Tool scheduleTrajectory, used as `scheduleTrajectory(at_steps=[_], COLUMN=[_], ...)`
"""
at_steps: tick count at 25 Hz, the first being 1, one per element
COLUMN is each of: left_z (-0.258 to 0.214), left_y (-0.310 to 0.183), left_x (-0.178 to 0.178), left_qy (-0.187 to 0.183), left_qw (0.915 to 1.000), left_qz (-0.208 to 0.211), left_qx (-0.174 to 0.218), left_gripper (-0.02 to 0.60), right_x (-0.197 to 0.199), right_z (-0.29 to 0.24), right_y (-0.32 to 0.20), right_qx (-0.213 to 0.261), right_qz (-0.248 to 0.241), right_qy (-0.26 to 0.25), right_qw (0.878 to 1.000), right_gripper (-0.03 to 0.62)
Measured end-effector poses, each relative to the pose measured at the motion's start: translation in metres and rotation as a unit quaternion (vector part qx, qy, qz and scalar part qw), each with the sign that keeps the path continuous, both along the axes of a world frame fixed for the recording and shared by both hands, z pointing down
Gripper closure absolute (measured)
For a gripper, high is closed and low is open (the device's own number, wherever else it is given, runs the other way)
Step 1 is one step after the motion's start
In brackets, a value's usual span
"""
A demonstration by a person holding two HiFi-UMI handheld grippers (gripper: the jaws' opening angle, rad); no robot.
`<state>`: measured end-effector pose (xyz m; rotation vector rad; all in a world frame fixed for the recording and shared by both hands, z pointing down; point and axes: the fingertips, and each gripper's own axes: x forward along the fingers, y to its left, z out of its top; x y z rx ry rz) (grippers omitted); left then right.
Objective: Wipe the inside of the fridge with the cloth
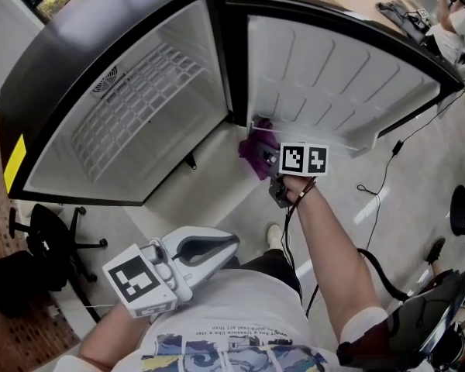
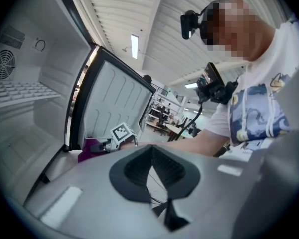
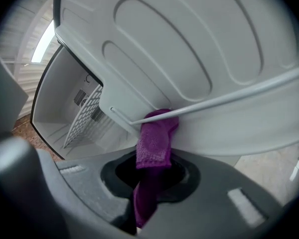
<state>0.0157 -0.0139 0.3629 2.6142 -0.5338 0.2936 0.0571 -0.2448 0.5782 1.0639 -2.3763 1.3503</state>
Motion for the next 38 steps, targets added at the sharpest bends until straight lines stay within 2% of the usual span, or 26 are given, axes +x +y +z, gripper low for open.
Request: scheduleTrajectory(at_steps=[14,29,38], left_z=[0.001,0.003,0.006], left_y=[-0.009,-0.014,-0.003], left_x=[0.052,0.098,0.116], left_qy=[-0.004,0.005,0.016], left_qw=[0.9990,0.9965,0.9945], left_qz=[0.046,0.083,0.103], left_qx=[-0.001,-0.003,-0.002], left_gripper=[0.574,0.575,0.574], right_x=[0.072,0.158,0.192], right_z=[0.003,0.010,0.013], right_y=[-0.003,0.008,0.029], right_qx=[-0.006,-0.010,-0.004], right_qz=[0.055,0.108,0.136], right_qy=[-0.003,0.031,0.062], right_qw=[0.998,0.994,0.989], right_gripper=[0.540,0.540,0.540])
